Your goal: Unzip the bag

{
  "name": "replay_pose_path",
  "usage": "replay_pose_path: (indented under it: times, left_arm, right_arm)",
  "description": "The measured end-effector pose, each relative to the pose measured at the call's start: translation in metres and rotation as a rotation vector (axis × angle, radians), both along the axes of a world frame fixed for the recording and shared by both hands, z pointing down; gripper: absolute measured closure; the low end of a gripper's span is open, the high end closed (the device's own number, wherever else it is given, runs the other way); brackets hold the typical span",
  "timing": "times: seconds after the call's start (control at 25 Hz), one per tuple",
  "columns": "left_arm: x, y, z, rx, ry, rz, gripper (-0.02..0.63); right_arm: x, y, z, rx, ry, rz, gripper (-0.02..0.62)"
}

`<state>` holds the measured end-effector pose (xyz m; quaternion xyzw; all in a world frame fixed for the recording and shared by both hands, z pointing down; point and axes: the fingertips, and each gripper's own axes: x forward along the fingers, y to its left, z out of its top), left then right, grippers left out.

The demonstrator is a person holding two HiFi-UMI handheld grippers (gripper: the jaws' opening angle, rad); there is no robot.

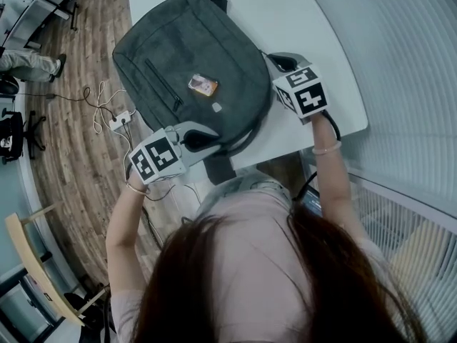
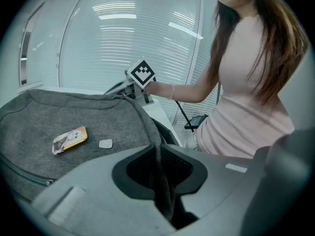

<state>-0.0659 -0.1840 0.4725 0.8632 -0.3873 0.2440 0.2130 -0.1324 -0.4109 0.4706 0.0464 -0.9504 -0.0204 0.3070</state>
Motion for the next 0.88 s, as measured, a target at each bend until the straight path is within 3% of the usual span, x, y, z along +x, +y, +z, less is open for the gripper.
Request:
replay_pose_path:
  times: [0.88]
  left_arm:
    - [0.000, -0.001, -0.003, 0.025, -0.009, 0.006, 0.555]
  right_arm:
    - [-0.033, -0.010, -0.003, -0.005, -0.020, -0.059, 0.584]
